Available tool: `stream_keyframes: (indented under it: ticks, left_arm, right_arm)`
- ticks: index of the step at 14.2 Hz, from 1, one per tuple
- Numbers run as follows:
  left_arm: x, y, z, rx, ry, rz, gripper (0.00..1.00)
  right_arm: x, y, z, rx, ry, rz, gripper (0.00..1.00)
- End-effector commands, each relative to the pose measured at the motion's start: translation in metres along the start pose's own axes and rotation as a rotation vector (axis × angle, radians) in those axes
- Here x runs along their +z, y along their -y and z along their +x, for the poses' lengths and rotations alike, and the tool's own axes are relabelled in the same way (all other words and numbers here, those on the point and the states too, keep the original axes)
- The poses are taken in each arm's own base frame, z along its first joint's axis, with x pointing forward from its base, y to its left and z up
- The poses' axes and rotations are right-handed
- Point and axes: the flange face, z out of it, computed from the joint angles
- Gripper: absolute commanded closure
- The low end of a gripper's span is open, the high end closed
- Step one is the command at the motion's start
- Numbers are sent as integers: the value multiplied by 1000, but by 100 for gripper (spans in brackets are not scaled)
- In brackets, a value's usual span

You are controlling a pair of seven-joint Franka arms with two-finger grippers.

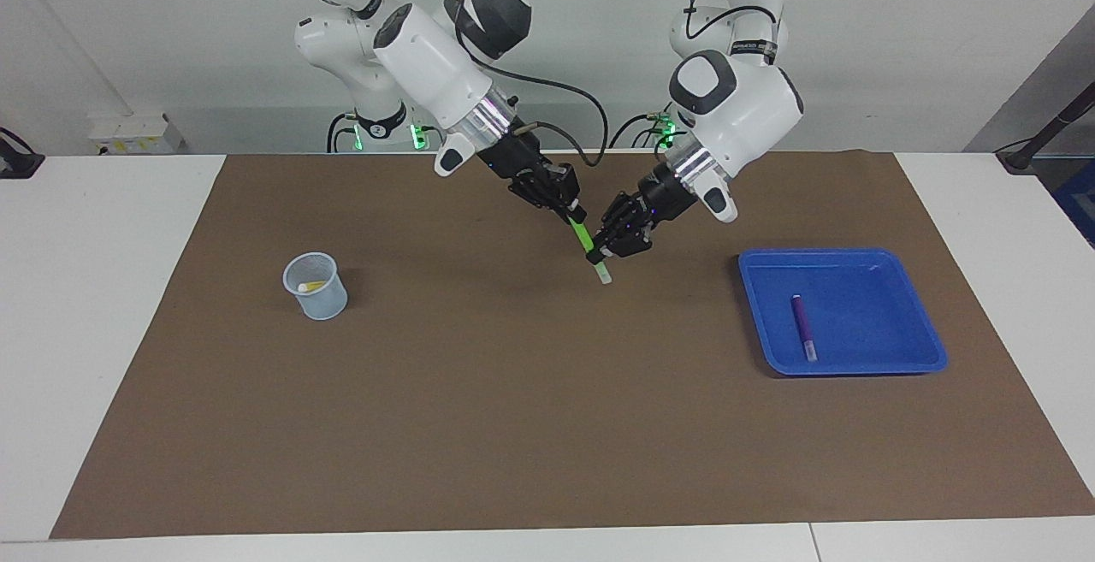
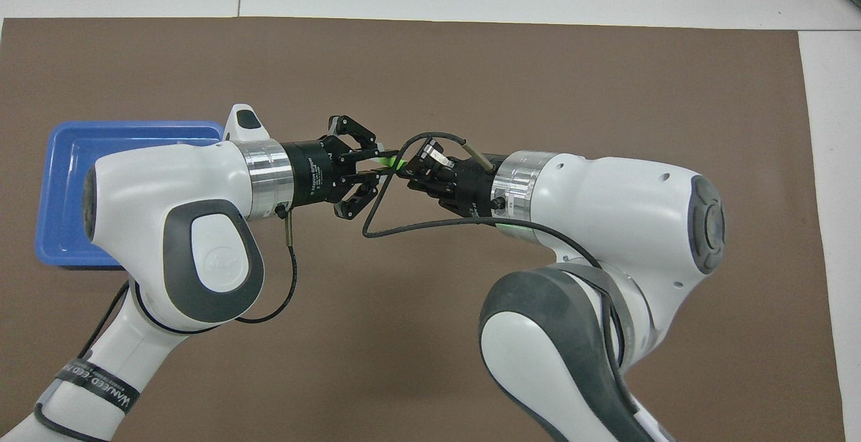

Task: Right arm passes pens to left for tray arrangement
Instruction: 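Grasp the green pen with the left gripper and open the right gripper, then lower the green pen into the tray while the right gripper returns to the cup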

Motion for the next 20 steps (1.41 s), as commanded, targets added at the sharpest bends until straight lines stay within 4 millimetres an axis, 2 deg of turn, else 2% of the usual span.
stream_keyframes:
  ticks: [1,5,8,10,13,14,16,20]
  left_arm:
    - [-18,1,-5,54,5,20,100]
    - [-32,-4,7,136,-15,90,100]
    - [-42,-7,19,198,-26,106,100]
    - [-58,-10,37,269,-47,160,100]
    - [-80,-10,63,436,-58,213,100]
    - [-92,-10,74,482,-65,240,100]
    - [-112,-8,98,588,-79,308,100]
    - [-161,-5,143,773,-103,420,100]
  right_arm:
    - [-8,-5,11,-5,11,-22,0]
    - [-36,-19,50,-288,-9,-202,0]
    - [-58,-49,86,-536,23,-363,0]
    - [-72,-69,105,-647,40,-450,0]
    - [-90,-97,133,-890,42,-689,0]
    - [-91,-106,138,-965,67,-745,0]
    - [-102,-126,153,-982,86,-771,0]
    - [-109,-175,186,-1000,131,-832,0]
